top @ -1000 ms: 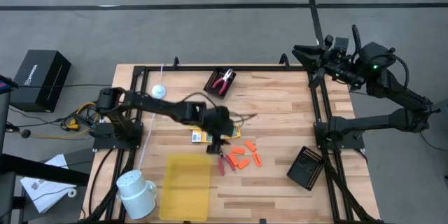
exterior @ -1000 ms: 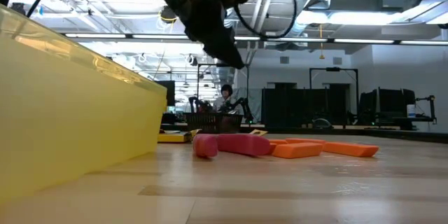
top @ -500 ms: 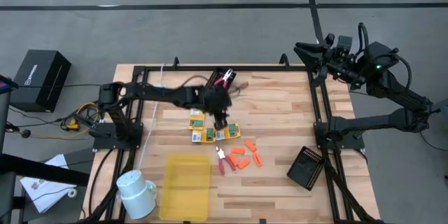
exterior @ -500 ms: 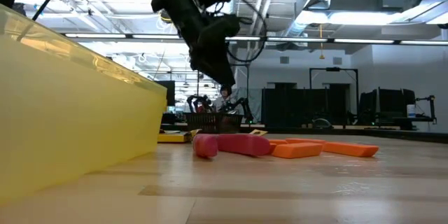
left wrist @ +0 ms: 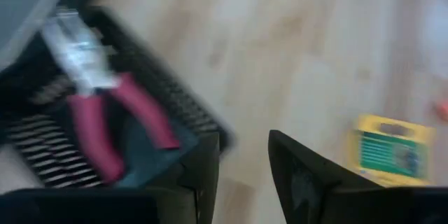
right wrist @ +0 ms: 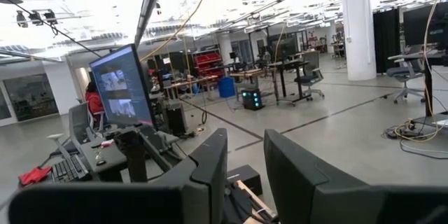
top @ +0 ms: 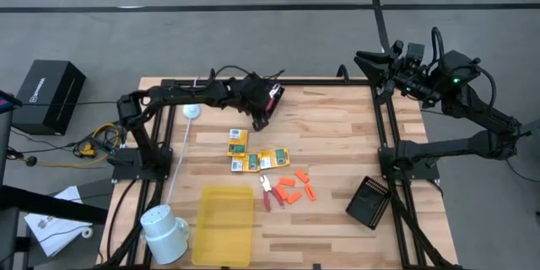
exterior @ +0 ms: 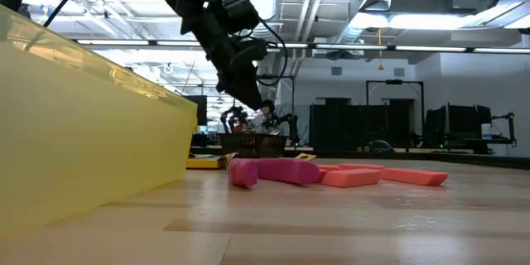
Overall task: Pick & Place School Supplies
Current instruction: Put the red puncher into the top black bin
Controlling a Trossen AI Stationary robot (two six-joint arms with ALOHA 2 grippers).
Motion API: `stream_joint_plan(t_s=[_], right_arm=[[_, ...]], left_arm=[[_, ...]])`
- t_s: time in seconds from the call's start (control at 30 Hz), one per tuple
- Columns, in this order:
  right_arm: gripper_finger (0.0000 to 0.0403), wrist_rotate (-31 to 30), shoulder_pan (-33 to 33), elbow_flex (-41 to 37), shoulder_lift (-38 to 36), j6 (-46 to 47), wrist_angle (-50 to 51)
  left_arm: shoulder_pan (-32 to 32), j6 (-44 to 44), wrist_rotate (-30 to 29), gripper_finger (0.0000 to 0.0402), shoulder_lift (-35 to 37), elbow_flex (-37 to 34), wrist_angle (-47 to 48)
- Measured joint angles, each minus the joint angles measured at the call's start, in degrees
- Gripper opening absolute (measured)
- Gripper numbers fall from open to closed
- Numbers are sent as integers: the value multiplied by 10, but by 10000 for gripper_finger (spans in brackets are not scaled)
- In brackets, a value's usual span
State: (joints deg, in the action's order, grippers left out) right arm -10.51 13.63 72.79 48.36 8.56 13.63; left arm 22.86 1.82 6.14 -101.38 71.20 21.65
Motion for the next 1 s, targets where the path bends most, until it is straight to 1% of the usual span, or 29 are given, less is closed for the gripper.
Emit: stream_joint_plan(t_s=[0.07,0.1,0.23,0.33,0.43,0.67,0.83,1.0], right_arm=[[88,0,0,0,0,0,0],[88,0,0,0,0,-1,0],[88,0,0,0,0,-1,0],[88,0,0,0,0,-1,0],[88,0,0,0,0,-1,0],[88,0,0,0,9,0,-3],[88,1,-6,0,16,3,-7],[88,1,-17,0,19,5,-10]], left_arm=[[-21,26,31,116,0,0,12],[-37,48,36,116,0,0,21],[-115,121,39,121,0,-1,40],[-176,129,39,128,0,-1,39],[-221,129,34,133,-2,-1,38],[-274,113,27,134,-25,-3,25],[-291,112,29,134,-39,-11,36],[-305,100,31,134,-41,-6,25]])
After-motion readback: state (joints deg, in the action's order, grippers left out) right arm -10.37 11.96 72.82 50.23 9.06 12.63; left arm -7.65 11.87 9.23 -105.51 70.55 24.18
